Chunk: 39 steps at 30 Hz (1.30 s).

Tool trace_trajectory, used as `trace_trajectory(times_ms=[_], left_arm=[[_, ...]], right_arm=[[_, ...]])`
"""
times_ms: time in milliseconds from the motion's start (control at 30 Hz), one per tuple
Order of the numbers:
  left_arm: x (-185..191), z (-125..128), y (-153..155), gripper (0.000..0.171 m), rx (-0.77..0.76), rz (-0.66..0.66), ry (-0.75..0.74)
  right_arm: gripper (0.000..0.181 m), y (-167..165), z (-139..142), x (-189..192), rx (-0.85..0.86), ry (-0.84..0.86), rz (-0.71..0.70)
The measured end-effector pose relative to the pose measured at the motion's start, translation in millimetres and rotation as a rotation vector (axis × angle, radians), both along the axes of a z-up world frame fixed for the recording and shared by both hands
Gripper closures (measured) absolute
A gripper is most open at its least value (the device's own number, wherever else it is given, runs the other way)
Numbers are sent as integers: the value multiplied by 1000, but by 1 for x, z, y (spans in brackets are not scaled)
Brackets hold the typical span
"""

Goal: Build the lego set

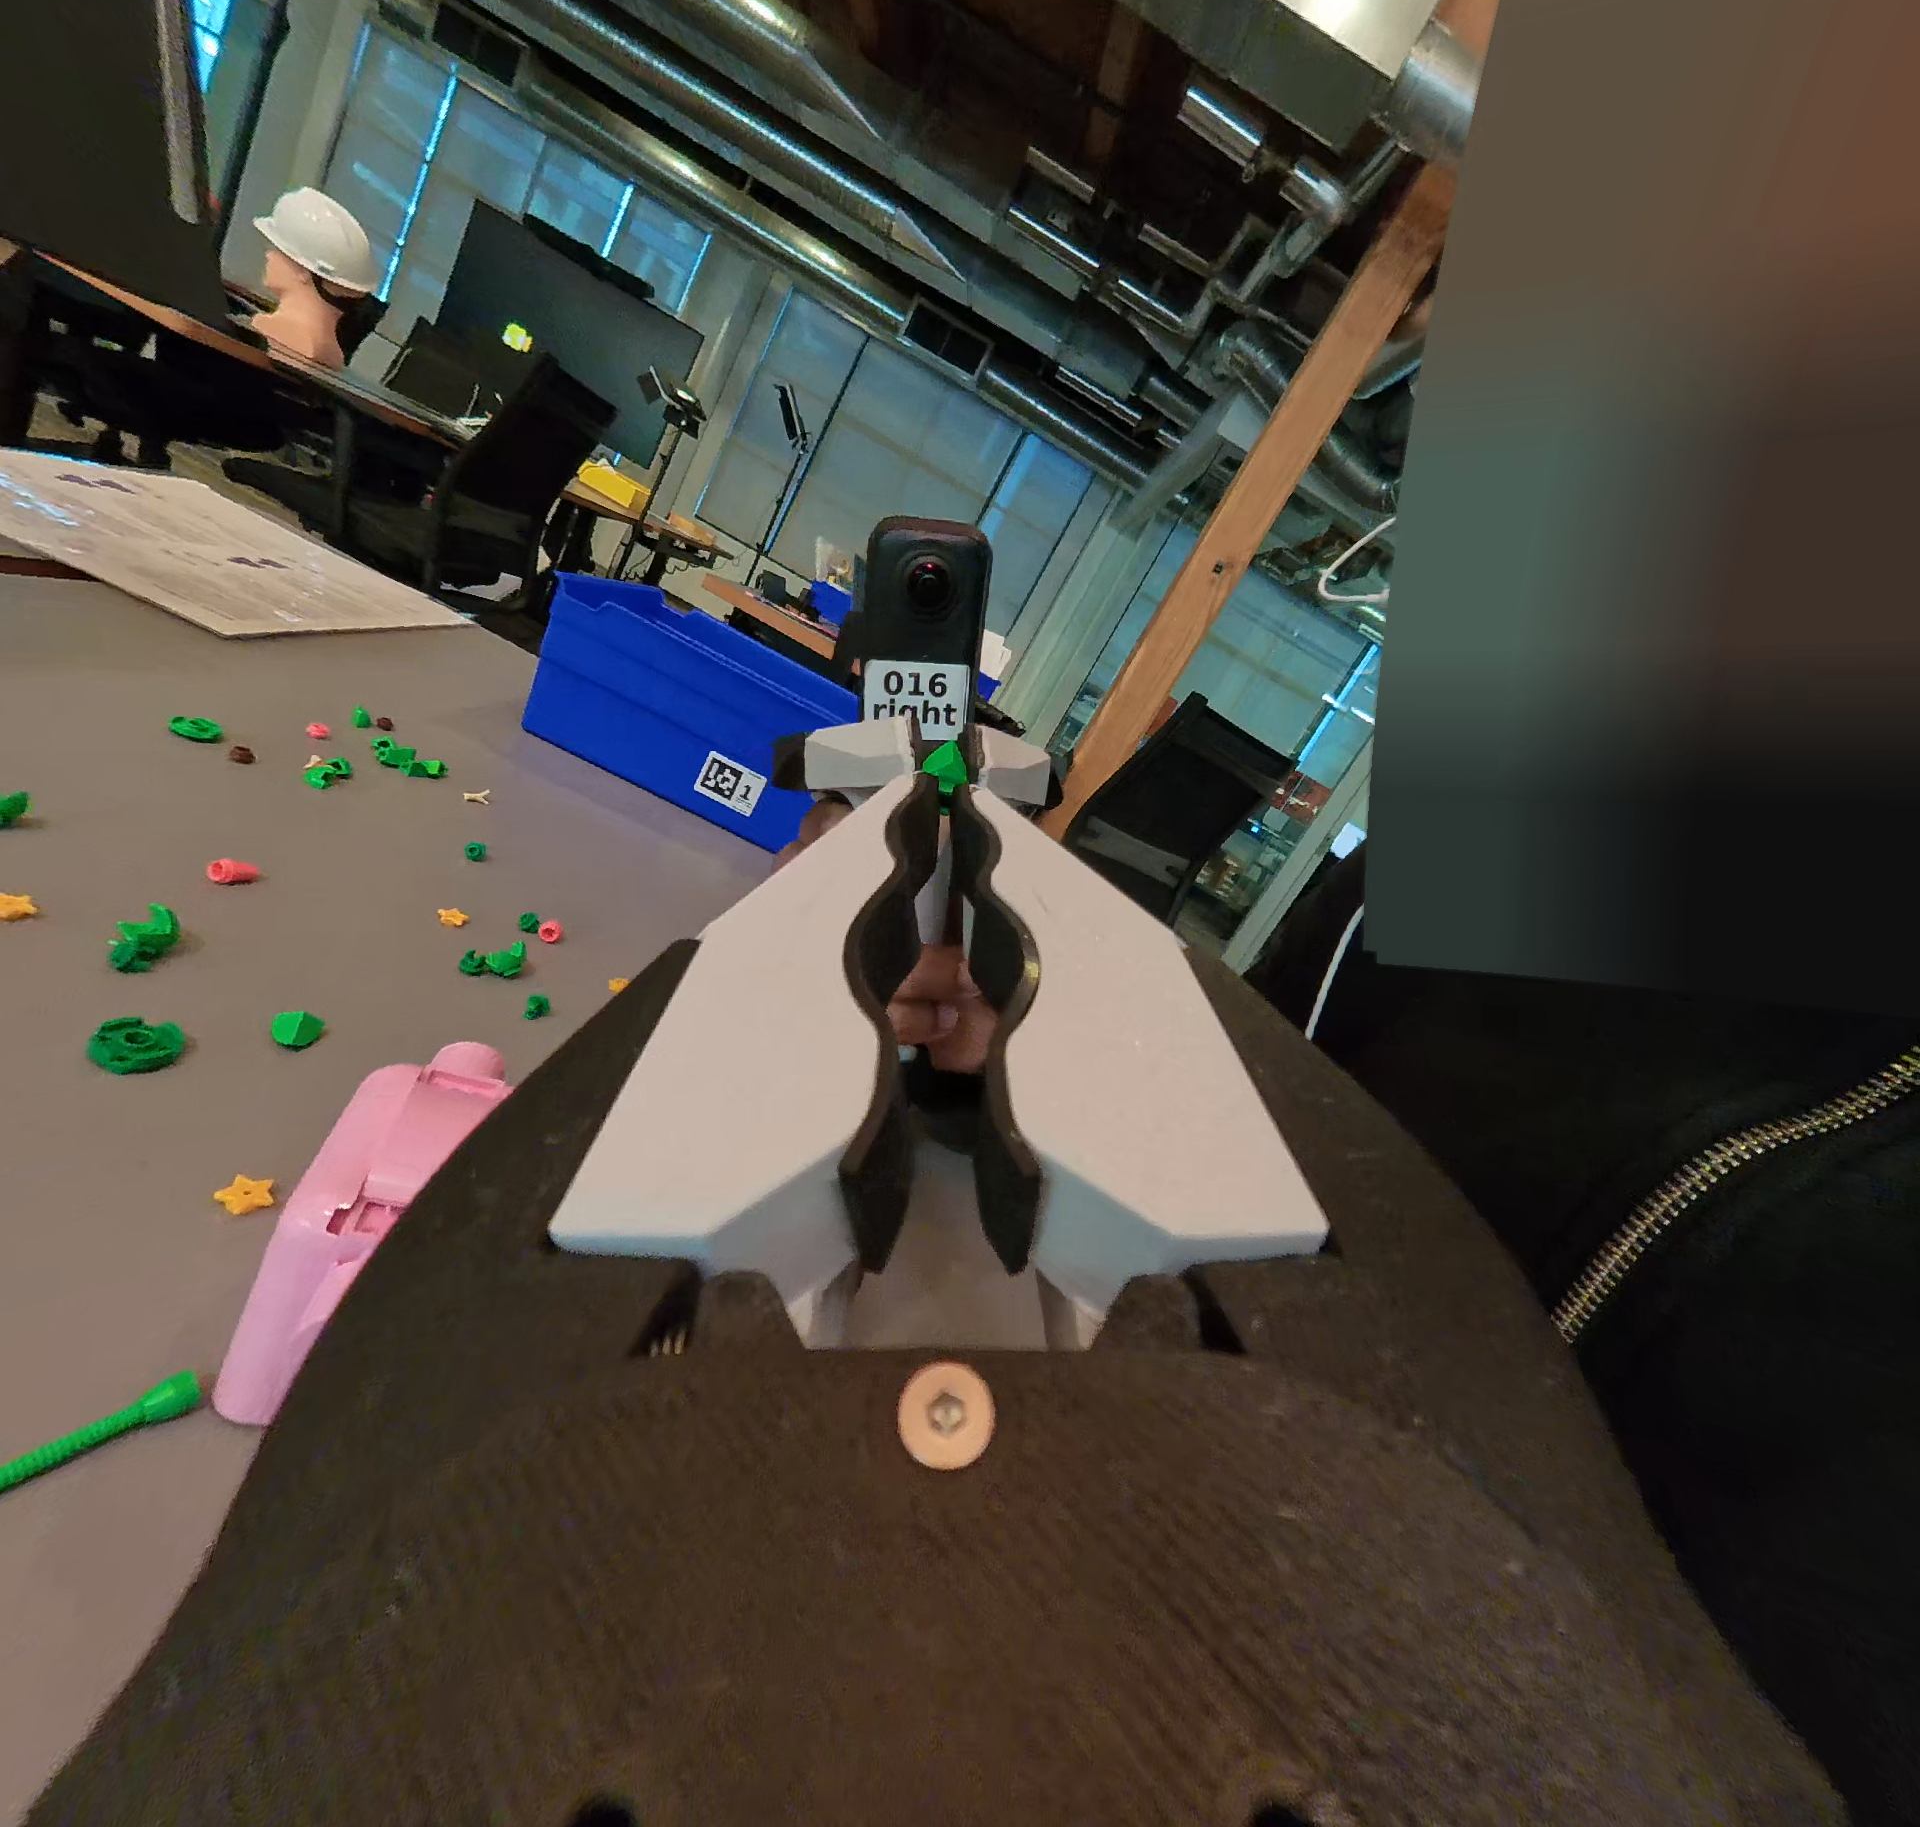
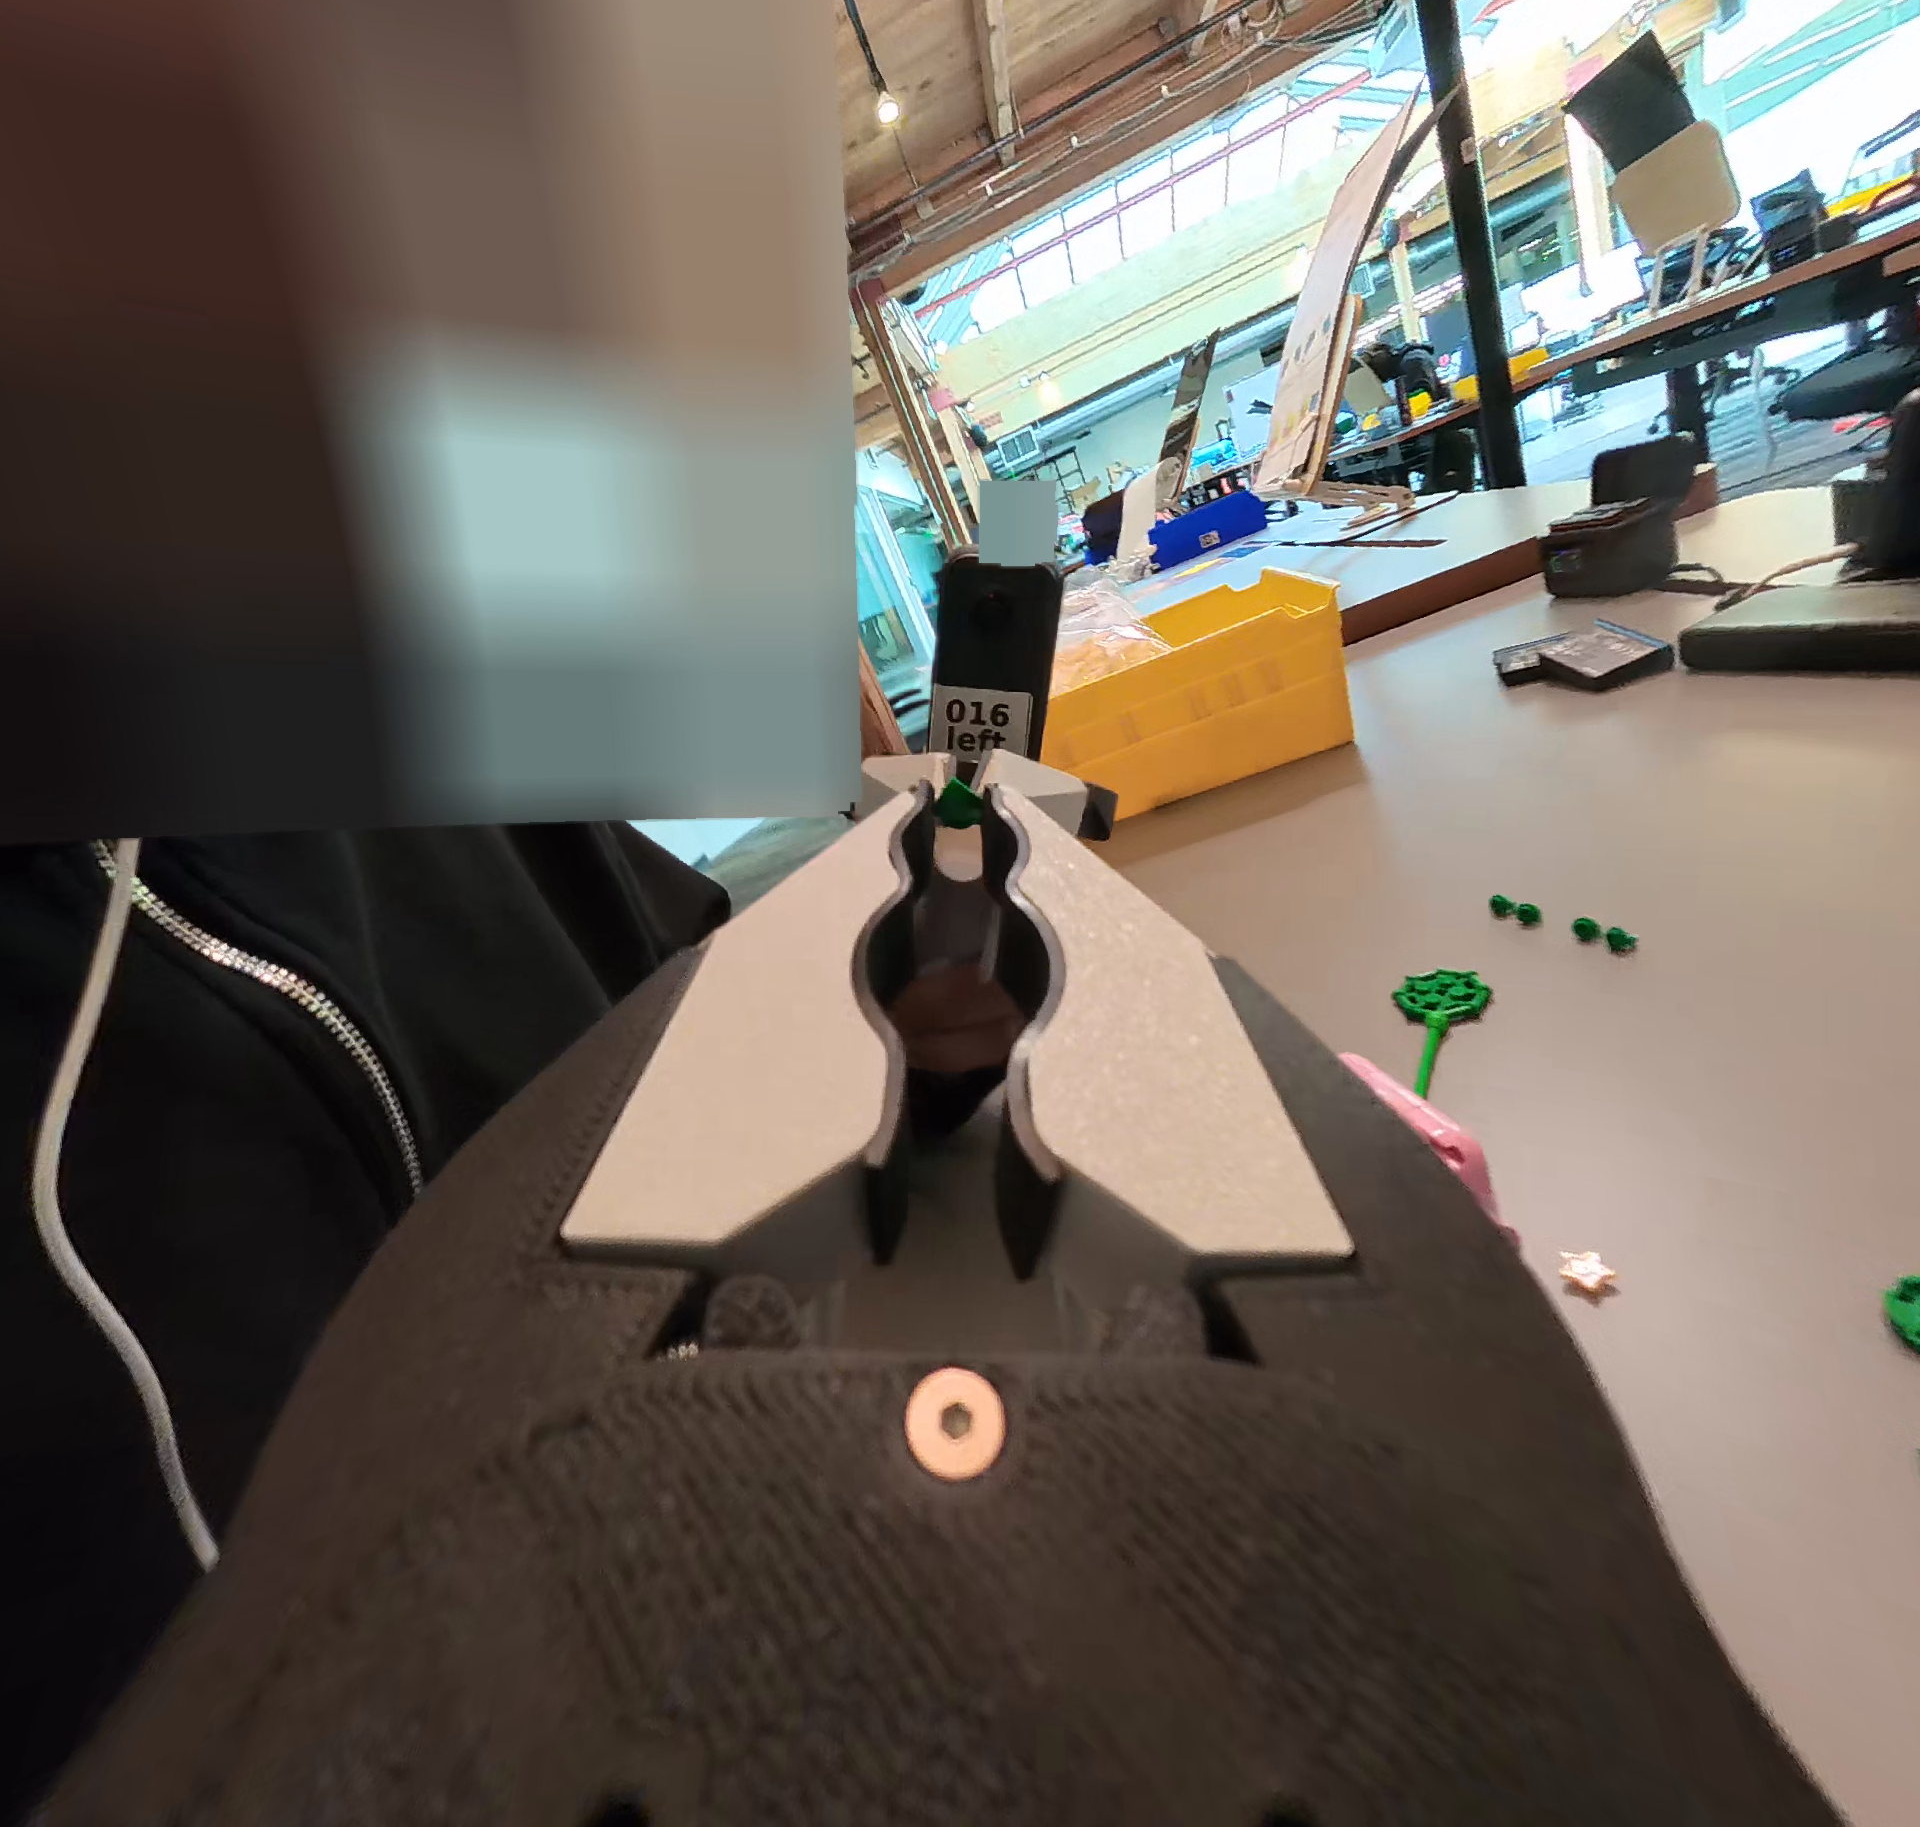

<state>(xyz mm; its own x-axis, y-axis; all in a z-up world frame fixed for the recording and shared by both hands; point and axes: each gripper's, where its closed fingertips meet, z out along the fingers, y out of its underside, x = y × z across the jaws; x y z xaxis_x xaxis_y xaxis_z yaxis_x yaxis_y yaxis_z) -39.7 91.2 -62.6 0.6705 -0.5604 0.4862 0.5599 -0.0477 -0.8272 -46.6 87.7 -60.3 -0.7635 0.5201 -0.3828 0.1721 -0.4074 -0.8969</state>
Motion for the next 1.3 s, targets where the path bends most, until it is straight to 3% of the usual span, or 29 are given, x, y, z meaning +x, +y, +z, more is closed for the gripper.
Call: trace_trajectory(times_ms=[333,533,967,1300], left_arm=[[6,0,-1,171,-3,-65,-46],[7,2,-3,171,24,23,88],[15,-3,-3,171,20,66,277],[12,-6,-2,171,15,106,353]], right_arm=[[174,-2,0,6,118,59,-14],[175,-5,2,7,79,45,10],[177,-7,-5,14,113,-11,88],[165,12,0,9,-15,-45,61]])
